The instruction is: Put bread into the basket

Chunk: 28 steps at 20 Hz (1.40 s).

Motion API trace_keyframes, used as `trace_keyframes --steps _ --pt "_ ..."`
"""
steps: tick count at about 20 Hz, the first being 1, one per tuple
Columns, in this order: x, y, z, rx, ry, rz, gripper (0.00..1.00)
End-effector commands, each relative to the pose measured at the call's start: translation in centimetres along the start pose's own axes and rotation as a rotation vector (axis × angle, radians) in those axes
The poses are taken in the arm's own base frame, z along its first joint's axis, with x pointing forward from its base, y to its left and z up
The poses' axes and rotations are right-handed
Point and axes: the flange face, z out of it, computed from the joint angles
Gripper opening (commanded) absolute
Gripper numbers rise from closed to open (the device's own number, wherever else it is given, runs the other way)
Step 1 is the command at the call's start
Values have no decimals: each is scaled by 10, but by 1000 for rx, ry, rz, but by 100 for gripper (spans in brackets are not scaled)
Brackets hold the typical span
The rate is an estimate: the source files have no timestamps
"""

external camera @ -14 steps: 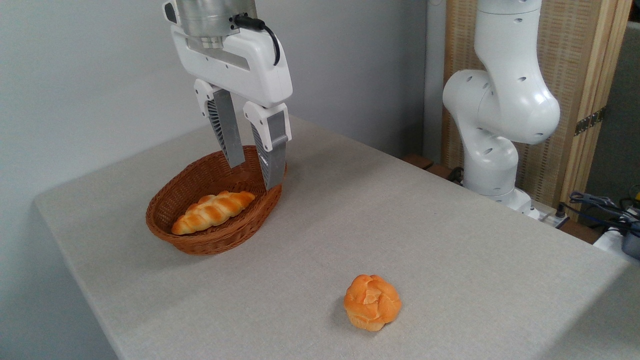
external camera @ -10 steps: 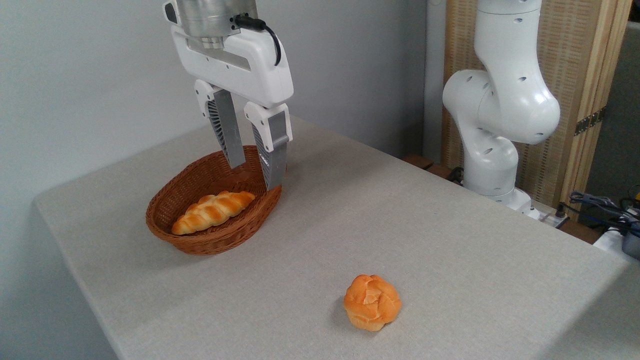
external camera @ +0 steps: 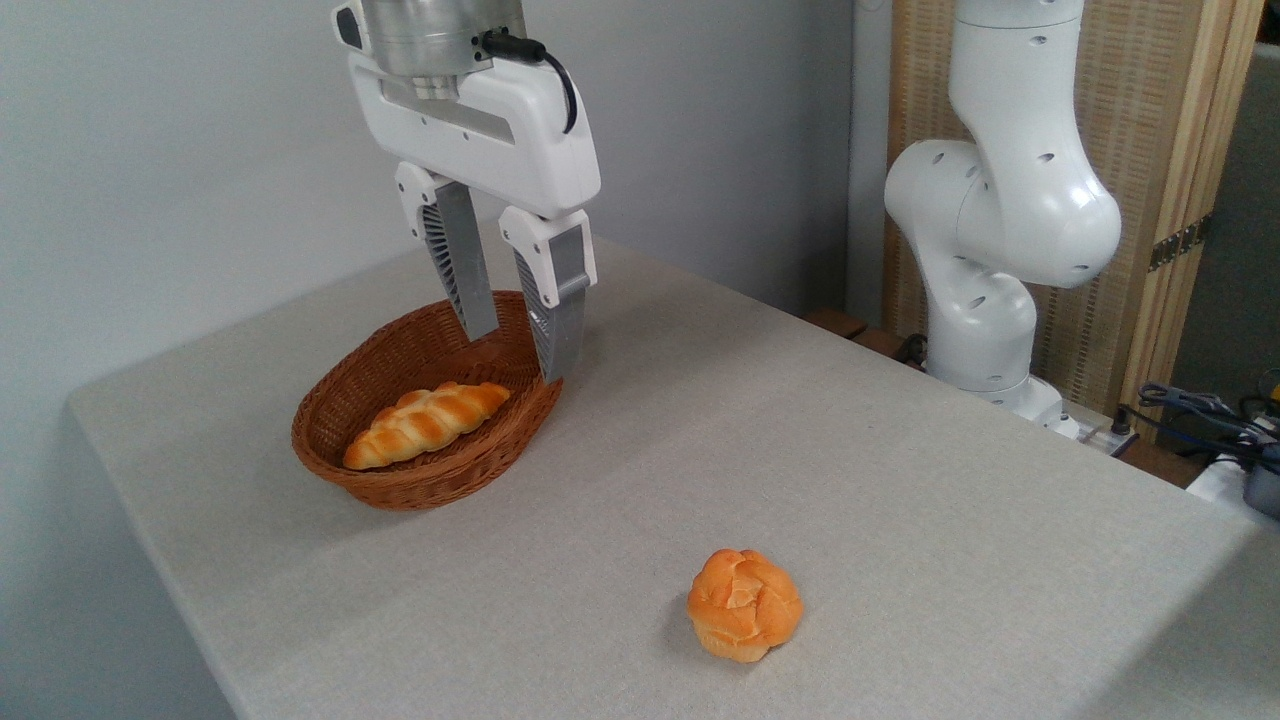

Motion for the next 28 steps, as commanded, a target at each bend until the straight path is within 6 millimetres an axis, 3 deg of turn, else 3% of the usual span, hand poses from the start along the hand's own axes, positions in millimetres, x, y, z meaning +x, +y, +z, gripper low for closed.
trace_keyframes --steps 1,5,9,12,16,22,28 --pt "-30 15 9 -24 -26 58 100" --pt "-51 18 44 -18 -42 105 100" --pt "-74 9 77 50 -87 168 100" --pt "-104 -23 108 79 -97 213 100" --pt "-130 -47 136 87 -113 254 100" --pt "-123 -46 180 63 -150 278 100" --pt "-116 -46 210 77 -137 295 99"
